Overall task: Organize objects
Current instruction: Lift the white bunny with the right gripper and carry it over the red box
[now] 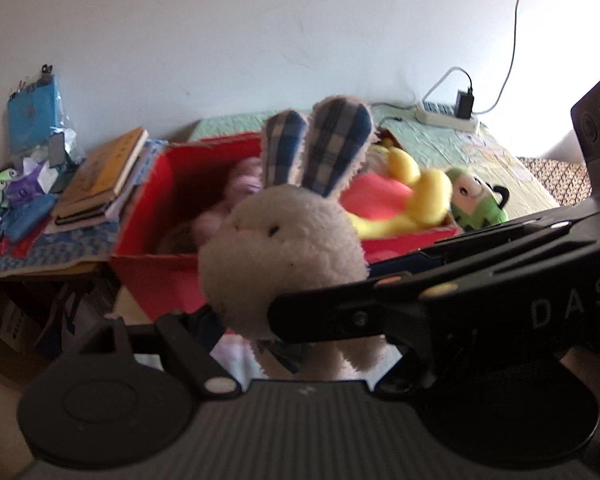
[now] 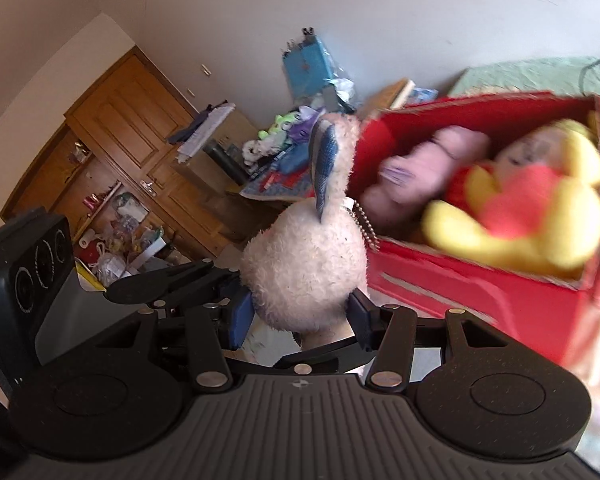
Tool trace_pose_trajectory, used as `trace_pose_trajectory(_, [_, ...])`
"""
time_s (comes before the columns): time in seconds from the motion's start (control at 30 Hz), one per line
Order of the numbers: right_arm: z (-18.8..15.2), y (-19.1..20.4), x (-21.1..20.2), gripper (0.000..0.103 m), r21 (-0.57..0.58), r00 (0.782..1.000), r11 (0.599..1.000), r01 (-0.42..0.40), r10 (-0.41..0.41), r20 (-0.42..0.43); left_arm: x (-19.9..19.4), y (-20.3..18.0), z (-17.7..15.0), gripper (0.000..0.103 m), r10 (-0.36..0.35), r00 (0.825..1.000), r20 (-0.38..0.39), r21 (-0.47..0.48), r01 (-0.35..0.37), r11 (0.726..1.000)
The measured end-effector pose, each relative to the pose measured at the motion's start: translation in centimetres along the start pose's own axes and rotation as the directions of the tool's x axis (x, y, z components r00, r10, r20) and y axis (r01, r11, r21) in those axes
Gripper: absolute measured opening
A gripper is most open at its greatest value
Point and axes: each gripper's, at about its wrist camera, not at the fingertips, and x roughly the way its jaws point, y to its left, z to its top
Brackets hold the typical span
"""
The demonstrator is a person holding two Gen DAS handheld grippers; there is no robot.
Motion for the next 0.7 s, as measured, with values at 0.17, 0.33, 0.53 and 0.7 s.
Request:
trace_pose_trajectory(0.17, [1.6, 2.1, 2.0, 0.053, -0.015, 0.999, 1.0, -0.009, 0.009, 0.043, -1.5, 3.9, 1.0, 0.08, -0.021, 0.998, 0.051, 0.001, 0.021, 1.0])
trace_pose_trajectory(0.33, [3.2, 3.4, 2.9, 0.053, -0.031, 0.994, 1.0, 0.004, 0.0, 0.11, -1.8, 6.6, 3.1, 0.08, -0.055, 0.992, 0.111, 0.025, 0.052, 0.998])
trace_pose_trajectory(0.53, [5.7, 3.2, 3.7, 0.054, 0.012, 0.978, 0.999, 0.031, -0.033, 0.207, -0.6, 9.1, 6.1, 0.08, -0.107, 0.982, 0.159, 0.046, 0.101, 0.994])
trace_pose_trajectory(0.7, [7.3, 1.3, 4.8, 0.054, 0.118, 0.968, 0.992, 0.038, -0.066, 0.243, 1.7, 10.6, 7.7, 0.08, -0.147, 0.978, 0.148, 0.027, 0.145, 0.989])
